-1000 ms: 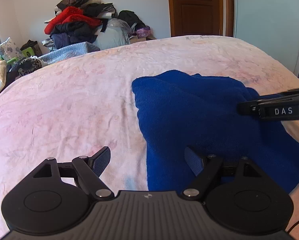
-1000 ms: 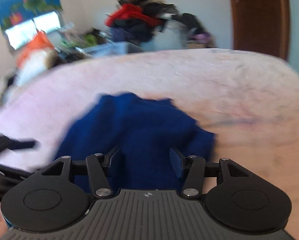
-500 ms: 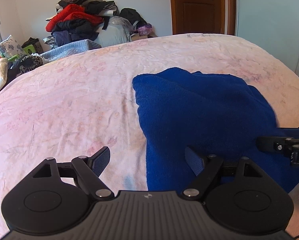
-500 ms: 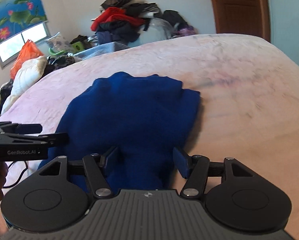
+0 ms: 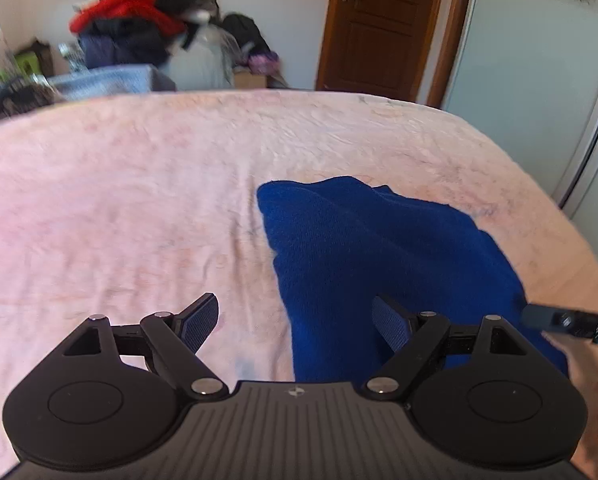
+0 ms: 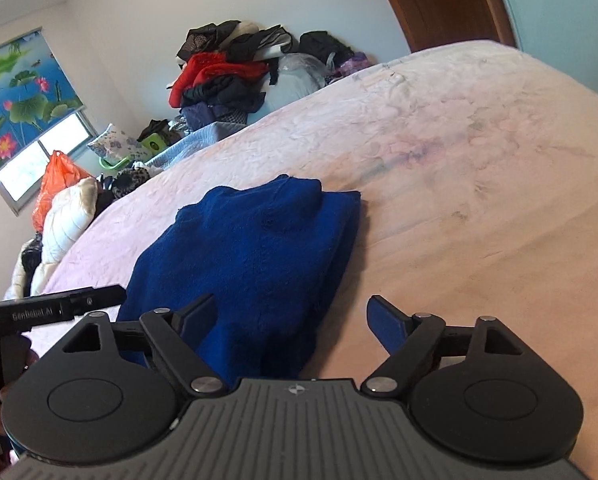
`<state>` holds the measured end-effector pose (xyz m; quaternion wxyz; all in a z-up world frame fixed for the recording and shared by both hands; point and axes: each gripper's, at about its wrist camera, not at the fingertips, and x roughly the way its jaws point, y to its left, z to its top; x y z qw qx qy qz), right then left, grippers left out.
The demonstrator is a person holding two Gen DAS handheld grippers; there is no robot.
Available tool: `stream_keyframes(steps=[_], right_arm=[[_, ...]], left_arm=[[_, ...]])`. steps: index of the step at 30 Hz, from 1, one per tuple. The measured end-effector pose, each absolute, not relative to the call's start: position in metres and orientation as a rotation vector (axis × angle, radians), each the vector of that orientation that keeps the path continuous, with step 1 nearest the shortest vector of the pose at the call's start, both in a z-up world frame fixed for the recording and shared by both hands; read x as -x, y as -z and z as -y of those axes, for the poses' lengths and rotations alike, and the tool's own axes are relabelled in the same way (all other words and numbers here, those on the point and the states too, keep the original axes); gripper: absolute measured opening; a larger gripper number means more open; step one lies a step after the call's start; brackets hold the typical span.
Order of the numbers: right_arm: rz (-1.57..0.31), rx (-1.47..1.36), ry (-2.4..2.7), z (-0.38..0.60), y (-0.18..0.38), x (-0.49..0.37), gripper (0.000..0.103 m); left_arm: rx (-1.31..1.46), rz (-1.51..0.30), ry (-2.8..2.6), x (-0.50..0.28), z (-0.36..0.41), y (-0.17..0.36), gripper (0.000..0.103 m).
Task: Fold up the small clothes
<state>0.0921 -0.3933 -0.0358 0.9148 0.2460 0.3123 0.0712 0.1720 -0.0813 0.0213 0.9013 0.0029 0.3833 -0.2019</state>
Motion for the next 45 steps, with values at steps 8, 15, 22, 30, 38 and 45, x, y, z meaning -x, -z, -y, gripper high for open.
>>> stream_keyframes(steps=[8,15,22,30,38,45], right_arm=[[-0.658,-0.606,-0.324,0.399,0.052,-0.146,0.085],[-0.625,-0.617,-0.410,0.394,0.060,-0.185,0.076],[-0.614,-0.688,-0.361,0.391,0.065,-0.189,0.028],[-0.503,-0.661,-0.398,0.365,0.015,-0.151,0.025],[-0.394,-0.559,-0.400,0.351,-0.042,-0.132,0.025],[-0.530,-0.386,-0.095,0.364,-0.004,-0.197,0.049]], left_arm=[[0.246,-0.987,0.570,-0.233,0.075,0.014,0.085],[0.405,-0.968,0.617,-0.259,0.079,0.027,0.084],[0.333,-0.933,0.585,-0.258,0.089,0.021,0.025],[0.257,-0.751,0.623,-0.206,0.063,-0.040,0.022],[0.246,-0.630,0.636,-0.204,0.038,-0.106,0.021],[0.210,-0.757,0.508,-0.248,0.054,-0.071,0.021]])
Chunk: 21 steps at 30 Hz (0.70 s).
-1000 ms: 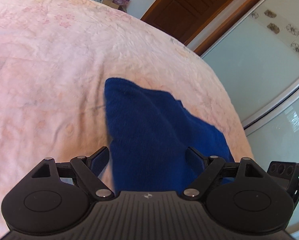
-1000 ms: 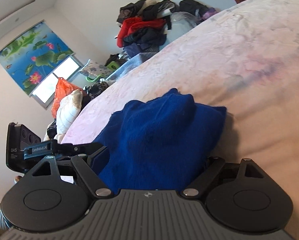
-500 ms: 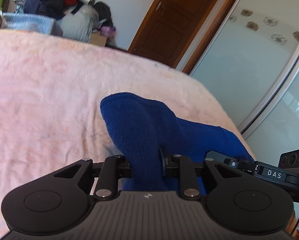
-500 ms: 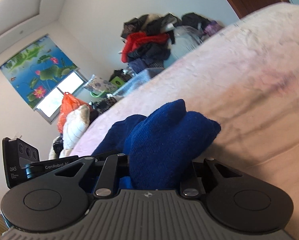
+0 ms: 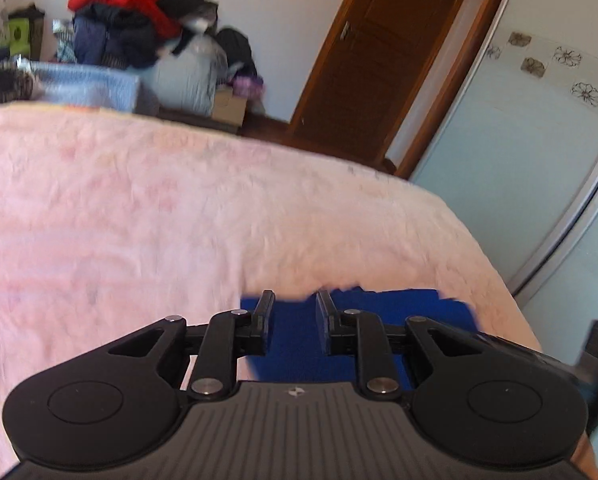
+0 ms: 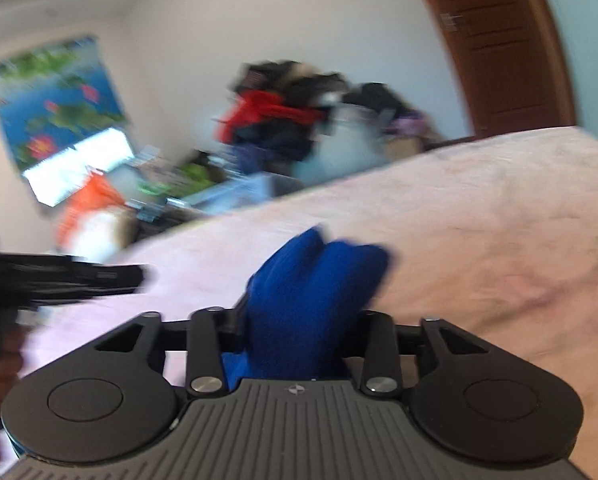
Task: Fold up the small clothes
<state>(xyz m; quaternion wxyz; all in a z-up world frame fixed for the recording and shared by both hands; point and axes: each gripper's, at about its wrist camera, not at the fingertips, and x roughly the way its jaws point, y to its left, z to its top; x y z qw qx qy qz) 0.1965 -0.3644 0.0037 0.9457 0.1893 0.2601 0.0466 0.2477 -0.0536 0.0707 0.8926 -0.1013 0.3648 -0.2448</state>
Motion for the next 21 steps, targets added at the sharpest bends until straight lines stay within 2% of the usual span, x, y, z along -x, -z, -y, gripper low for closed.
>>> stream_keyframes(steps=[2,3,4,5,8,9,10,12,14,15,17,18,19,20,21], right_arm=[[-0.573,-0.521,-0.087,0.392,0.011,-0.190,0.049],[-0.559,-0.590,-0.110,0.405,0.017,-0.181,0.055],[-0.554,-0.655,-0.132,0.417,0.023,-0.170,0.066],[-0.562,-0.706,-0.148,0.426,0.030,-0.160,0.070],[-0.607,-0.798,-0.212,0.442,0.046,-0.129,0.072],[-0.627,-0.813,-0.240,0.443,0.052,-0.119,0.072],[-0.647,-0.823,-0.276,0.442,0.057,-0.110,0.073],[-0.664,-0.806,-0.350,0.432,0.058,-0.097,0.073],[-0.692,-0.764,-0.423,0.418,0.057,-0.092,0.073],[-0.700,-0.732,-0.442,0.408,0.054,-0.090,0.074],[-0.709,-0.672,-0.440,0.390,0.049,-0.089,0.069],[-0.718,-0.672,-0.435,0.385,0.048,-0.091,0.061],[-0.735,-0.689,-0.424,0.382,0.050,-0.095,0.039],[-0.757,-0.712,-0.407,0.379,0.054,-0.100,0.026],[-0.759,-0.718,-0.394,0.375,0.056,-0.101,0.021]], left_arm=[[0.203,-0.783,0.543,-0.233,0.049,-0.057,0.021],[0.200,-0.800,0.552,-0.226,0.048,-0.051,0.023],[0.205,-0.831,0.567,-0.216,0.047,-0.041,0.025],[0.211,-0.865,0.597,-0.209,0.047,-0.033,0.025],[0.259,-0.963,0.703,-0.182,0.048,-0.006,0.026],[0.277,-0.974,0.714,-0.174,0.049,0.001,0.032],[0.288,-0.964,0.716,-0.168,0.049,0.006,0.049],[0.310,-0.941,0.712,-0.156,0.049,0.012,0.075],[0.377,-0.968,0.708,-0.150,0.050,0.021,0.076],[0.400,-0.985,0.712,-0.148,0.052,0.026,0.075],[0.359,-0.956,0.709,-0.141,0.056,0.025,0.072],[0.325,-0.954,0.706,-0.138,0.058,0.024,0.052],[0.298,-0.966,0.700,-0.139,0.060,0.024,0.033],[0.285,-0.979,0.690,-0.140,0.060,0.024,0.029],[0.295,-0.988,0.689,-0.142,0.057,0.024,0.019]])
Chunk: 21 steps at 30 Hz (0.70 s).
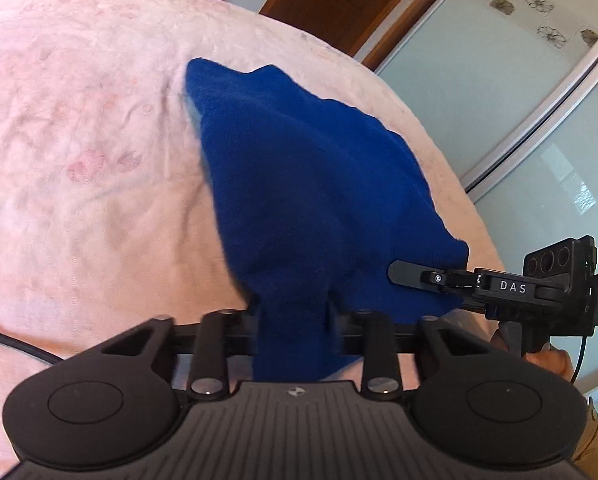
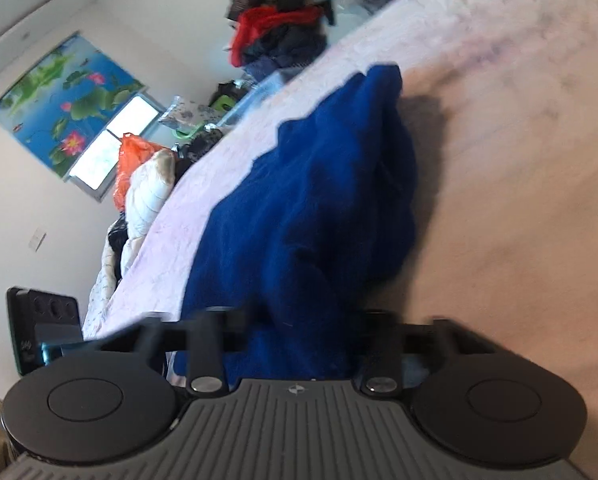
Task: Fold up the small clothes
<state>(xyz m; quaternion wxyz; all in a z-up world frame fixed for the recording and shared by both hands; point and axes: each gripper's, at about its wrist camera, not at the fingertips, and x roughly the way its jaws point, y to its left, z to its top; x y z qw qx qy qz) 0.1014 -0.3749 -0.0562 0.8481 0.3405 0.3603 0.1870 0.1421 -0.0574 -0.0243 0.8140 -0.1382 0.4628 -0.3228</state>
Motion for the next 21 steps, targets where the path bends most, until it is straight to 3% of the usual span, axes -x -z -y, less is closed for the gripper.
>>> stream_keyframes(steps=[10,14,17,21], right_arm=[[-0.693,-0.684,-0.395,0.341,0.022,-0.065,0.020],[-0.779,-0.462,-0.224,0.323,0.026,-0.054,0.036],[-0.695,-0.299,-0.092,0.305,0.003,-0.028,0.040],[-0.540,-0.210,-0.035,0.282,-0.020,0.000,0.040]], left_arm=[[0.266,-0.957,0.677,-0.124,0.030,-0.010,0.015],[0.151,-0.988,0.612,-0.110,0.041,-0.001,0.017],[0.115,-0.932,0.572,-0.096,0.037,-0.011,0.023],[0.090,-0.905,0.498,-0.083,0.038,-0.011,0.043]])
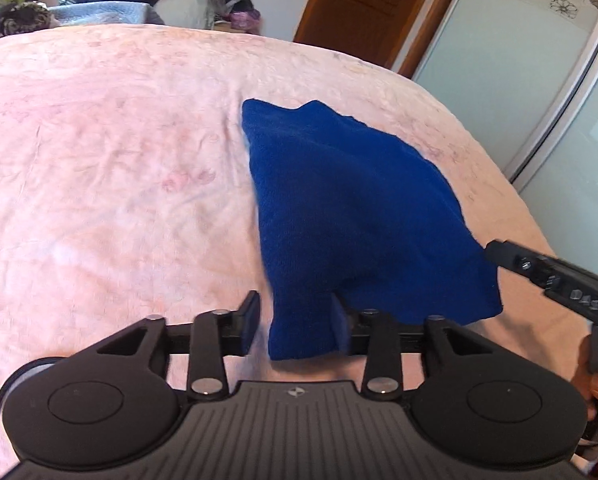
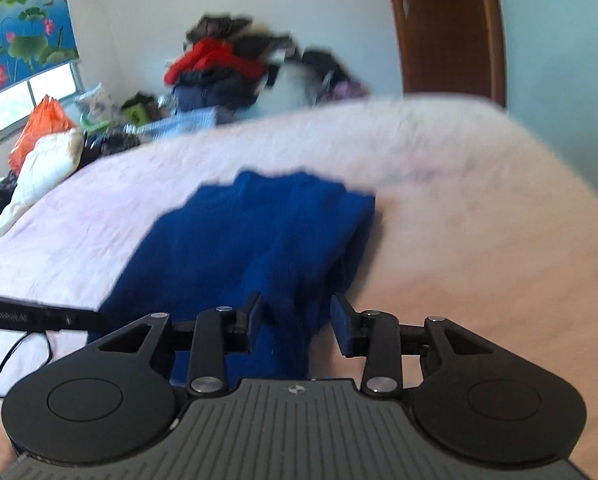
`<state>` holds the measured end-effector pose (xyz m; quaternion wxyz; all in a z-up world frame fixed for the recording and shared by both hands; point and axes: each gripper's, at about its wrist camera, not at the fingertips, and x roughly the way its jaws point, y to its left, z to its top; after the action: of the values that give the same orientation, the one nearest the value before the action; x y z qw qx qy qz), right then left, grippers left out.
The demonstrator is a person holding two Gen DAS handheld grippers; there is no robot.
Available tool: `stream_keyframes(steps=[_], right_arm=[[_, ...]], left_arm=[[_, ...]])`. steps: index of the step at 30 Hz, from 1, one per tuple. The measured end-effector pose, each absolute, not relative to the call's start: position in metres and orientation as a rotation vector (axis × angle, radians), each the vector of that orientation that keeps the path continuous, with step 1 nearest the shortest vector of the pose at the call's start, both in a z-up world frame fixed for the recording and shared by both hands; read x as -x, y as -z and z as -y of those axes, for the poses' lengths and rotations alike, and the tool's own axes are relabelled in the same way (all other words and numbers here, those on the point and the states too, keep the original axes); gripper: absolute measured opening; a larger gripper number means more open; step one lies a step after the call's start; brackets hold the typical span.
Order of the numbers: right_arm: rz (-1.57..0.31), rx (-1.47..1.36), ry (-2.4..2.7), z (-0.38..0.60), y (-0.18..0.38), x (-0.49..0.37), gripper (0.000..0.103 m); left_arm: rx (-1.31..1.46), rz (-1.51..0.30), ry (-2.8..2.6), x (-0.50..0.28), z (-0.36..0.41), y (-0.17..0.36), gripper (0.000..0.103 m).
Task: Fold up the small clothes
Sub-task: 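Open both grippers and pull them back from the folded sweater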
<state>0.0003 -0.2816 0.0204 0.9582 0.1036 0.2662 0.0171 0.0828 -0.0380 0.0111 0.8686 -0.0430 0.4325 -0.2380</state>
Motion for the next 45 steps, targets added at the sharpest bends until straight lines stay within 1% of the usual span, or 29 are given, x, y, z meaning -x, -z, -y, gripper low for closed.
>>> stream_keyframes(steps=[3,4,6,7,9,10,12,15,17,18,19,20,21,22,23,24,26,27,30,31,32,34,35,37,40,41,42,43,45], right_arm=[[-0.587,-0.209,-0.112,0.268,-0.008,-0.008,0.040],[-0.613,-0.196,-0.109,0.265,-0.002,-0.011,0.042],[-0.657,-0.188,-0.029,0.264,0.008,-0.018,0.038],[-0.662,-0.193,0.027,0.263,0.008,-0.014,0.041],[-0.604,-0.231,0.025,0.263,0.000,0.000,0.039],[-0.578,-0.245,0.016,0.261,-0.003,0.006,0.042],[-0.562,-0.221,0.013,0.258,-0.003,0.012,0.051],[-0.566,-0.193,0.016,0.257,0.004,0.014,0.054],[-0.590,-0.177,0.005,0.258,0.011,0.007,0.052],[-0.626,-0.174,0.058,0.261,0.017,0.004,0.053],[-0.644,-0.198,0.107,0.266,0.022,-0.002,0.057],[-0.618,-0.256,0.116,0.272,0.022,0.002,0.060],[-0.598,-0.287,0.144,0.275,0.019,0.006,0.059],[-0.559,-0.261,0.172,0.272,0.012,0.012,0.060],[-0.515,-0.206,0.177,0.264,0.004,0.018,0.055],[-0.481,-0.163,0.147,0.257,-0.003,0.022,0.055],[-0.468,-0.152,0.041,0.248,-0.009,0.022,0.058],[-0.489,-0.170,0.001,0.247,-0.007,0.018,0.058],[-0.638,-0.223,0.040,0.254,0.013,-0.001,0.063],[-0.643,-0.228,0.069,0.256,0.016,0.000,0.062],[-0.629,-0.238,0.071,0.257,0.013,0.005,0.063],[-0.633,-0.246,0.103,0.255,0.002,0.013,0.079],[-0.619,-0.237,0.116,0.252,-0.005,0.018,0.083],[-0.586,-0.215,0.105,0.244,-0.014,0.030,0.096],[-0.581,-0.211,0.089,0.240,-0.021,0.039,0.102],[-0.593,-0.209,0.090,0.239,-0.021,0.041,0.102],[-0.608,-0.207,0.097,0.236,-0.020,0.039,0.102],[-0.623,-0.207,0.109,0.233,-0.020,0.040,0.102],[-0.647,-0.204,0.123,0.227,-0.019,0.044,0.102]], left_arm=[[0.003,-0.894,0.442,-0.074,0.050,-0.004,0.043],[-0.019,-0.884,0.427,-0.070,0.053,-0.004,0.043],[-0.024,-0.881,0.419,-0.065,0.053,-0.004,0.043],[-0.022,-0.888,0.416,-0.064,0.053,-0.004,0.043],[-0.016,-0.887,0.410,-0.061,0.052,-0.004,0.043],[-0.019,-0.888,0.408,-0.060,0.053,-0.004,0.044],[-0.033,-0.898,0.396,-0.061,0.057,-0.001,0.044],[-0.069,-0.888,0.390,-0.055,0.065,0.001,0.044],[-0.106,-0.881,0.375,-0.051,0.071,0.004,0.044],[-0.118,-0.881,0.371,-0.049,0.073,0.005,0.046],[-0.126,-0.882,0.369,-0.048,0.075,0.007,0.052],[-0.134,-0.878,0.367,-0.046,0.077,0.008,0.054],[-0.144,-0.867,0.363,-0.043,0.077,0.007,0.057],[-0.156,-0.857,0.358,-0.041,0.079,0.007,0.059],[-0.170,-0.851,0.353,-0.040,0.081,0.007,0.059],[-0.179,-0.850,0.350,-0.039,0.082,0.007,0.059],[-0.181,-0.850,0.345,-0.037,0.084,0.007,0.059],[-0.178,-0.851,0.345,-0.035,0.084,0.007,0.059],[-0.173,-0.852,0.342,-0.031,0.083,0.005,0.059],[-0.176,-0.851,0.340,-0.029,0.082,0.005,0.059],[-0.178,-0.848,0.340,-0.027,0.082,0.004,0.059],[-0.181,-0.850,0.334,-0.025,0.081,0.005,0.059],[-0.180,-0.854,0.332,-0.024,0.081,0.005,0.059],[-0.179,-0.859,0.328,-0.023,0.081,0.006,0.059],[-0.182,-0.868,0.324,-0.020,0.081,0.005,0.060],[-0.183,-0.872,0.323,-0.019,0.081,0.005,0.062],[-0.184,-0.875,0.319,-0.018,0.080,0.005,0.070],[-0.182,-0.875,0.311,-0.017,0.079,0.004,0.074],[-0.175,-0.870,0.297,-0.014,0.077,0.003,0.074]])
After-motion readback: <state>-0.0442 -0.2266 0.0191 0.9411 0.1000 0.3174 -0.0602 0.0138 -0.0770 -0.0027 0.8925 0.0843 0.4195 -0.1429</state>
